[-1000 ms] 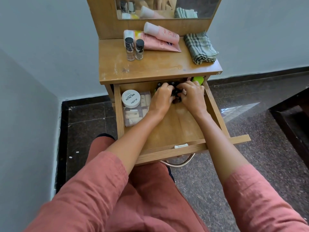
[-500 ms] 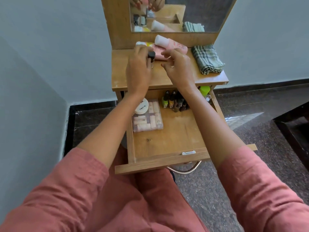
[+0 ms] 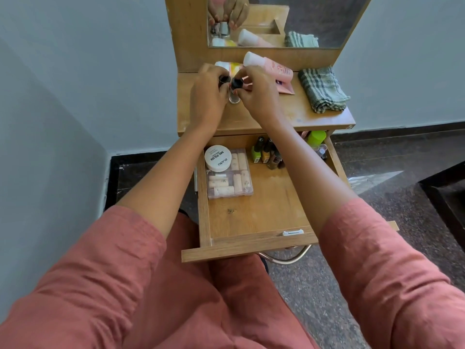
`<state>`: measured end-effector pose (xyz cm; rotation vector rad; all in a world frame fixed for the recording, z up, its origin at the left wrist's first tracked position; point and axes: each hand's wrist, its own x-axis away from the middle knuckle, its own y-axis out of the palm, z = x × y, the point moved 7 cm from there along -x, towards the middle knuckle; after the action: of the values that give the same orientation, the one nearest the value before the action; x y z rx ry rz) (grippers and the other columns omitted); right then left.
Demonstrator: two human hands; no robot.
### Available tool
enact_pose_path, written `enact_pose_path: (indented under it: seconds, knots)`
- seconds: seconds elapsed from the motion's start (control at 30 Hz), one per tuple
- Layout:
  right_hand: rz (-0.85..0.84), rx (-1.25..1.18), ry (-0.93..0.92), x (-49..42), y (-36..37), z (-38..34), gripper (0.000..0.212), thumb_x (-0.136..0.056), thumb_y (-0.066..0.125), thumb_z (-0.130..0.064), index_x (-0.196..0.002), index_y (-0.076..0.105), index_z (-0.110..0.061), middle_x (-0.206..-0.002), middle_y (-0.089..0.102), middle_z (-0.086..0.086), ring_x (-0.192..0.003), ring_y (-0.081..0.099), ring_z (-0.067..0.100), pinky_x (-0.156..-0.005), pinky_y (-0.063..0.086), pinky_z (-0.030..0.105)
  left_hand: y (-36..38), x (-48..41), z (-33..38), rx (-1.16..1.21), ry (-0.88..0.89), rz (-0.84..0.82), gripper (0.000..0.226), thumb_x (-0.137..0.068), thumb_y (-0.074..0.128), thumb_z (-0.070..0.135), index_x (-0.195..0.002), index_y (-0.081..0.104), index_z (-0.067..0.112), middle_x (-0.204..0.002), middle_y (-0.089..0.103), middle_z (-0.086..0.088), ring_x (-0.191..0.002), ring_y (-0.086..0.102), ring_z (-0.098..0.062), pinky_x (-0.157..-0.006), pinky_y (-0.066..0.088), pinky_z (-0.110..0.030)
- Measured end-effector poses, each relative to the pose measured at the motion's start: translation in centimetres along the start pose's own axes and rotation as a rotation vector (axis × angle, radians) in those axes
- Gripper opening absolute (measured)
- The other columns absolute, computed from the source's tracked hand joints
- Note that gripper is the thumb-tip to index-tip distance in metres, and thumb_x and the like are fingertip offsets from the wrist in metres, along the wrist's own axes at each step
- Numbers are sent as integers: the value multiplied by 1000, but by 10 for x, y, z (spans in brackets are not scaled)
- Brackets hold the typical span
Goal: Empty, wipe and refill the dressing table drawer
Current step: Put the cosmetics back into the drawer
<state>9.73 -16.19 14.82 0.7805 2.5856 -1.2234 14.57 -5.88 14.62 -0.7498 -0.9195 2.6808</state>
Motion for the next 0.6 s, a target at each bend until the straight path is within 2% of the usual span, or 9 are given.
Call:
enact_pose_path:
  seconds: [0.13, 0.27, 0.37, 0.5, 0.6]
  knots:
    - [4, -8, -3, 1, -3, 1, 11, -74, 58, 3, -84, 61, 2, -87, 65, 14, -76, 52, 14, -69, 45, 26, 0, 1, 5, 20, -2, -37, 19, -87, 57, 9, -105, 63, 5, -114, 57, -11, -97, 59, -18, -77, 41, -15]
    - [4, -14, -3, 7, -17, -1, 24, -78, 61, 0, -102, 63, 1, -99, 67, 12, -86, 56, 12, -77, 47, 19, -4, 8, 11, 65, 25, -56, 23, -85, 60, 13, -106, 65, 6, -111, 59, -12, -97, 60, -20, -86, 49, -27]
    - [-1, -7, -10, 16, -34, -5, 31, -79, 63, -4, -111, 63, -2, -105, 66, 11, -89, 55, 7, -82, 47, 15, -7, 16, 18, 114, 41, -68, 23, -83, 62, 14, -105, 66, 6, -109, 61, -12, -95, 61, -20, -85, 52, -33]
    - [10, 9, -8, 38, -55, -9, 30, -79, 65, -7, -108, 65, -4, -102, 68, 11, -89, 63, 17, -82, 51, 24, -11, 35, 31, 189, 63, -79, 22, -81, 64, 12, -102, 68, 10, -105, 63, -8, -94, 62, -16, -84, 53, -32]
    - [-6, 38, -2, 55, -63, -3, 30, -78, 66, -9, -108, 66, -5, -103, 68, 10, -90, 63, 16, -84, 52, 26, -6, 52, 40, 216, 84, -115, 22, -80, 64, 9, -101, 68, 7, -104, 64, -9, -94, 62, -16, -85, 53, -31]
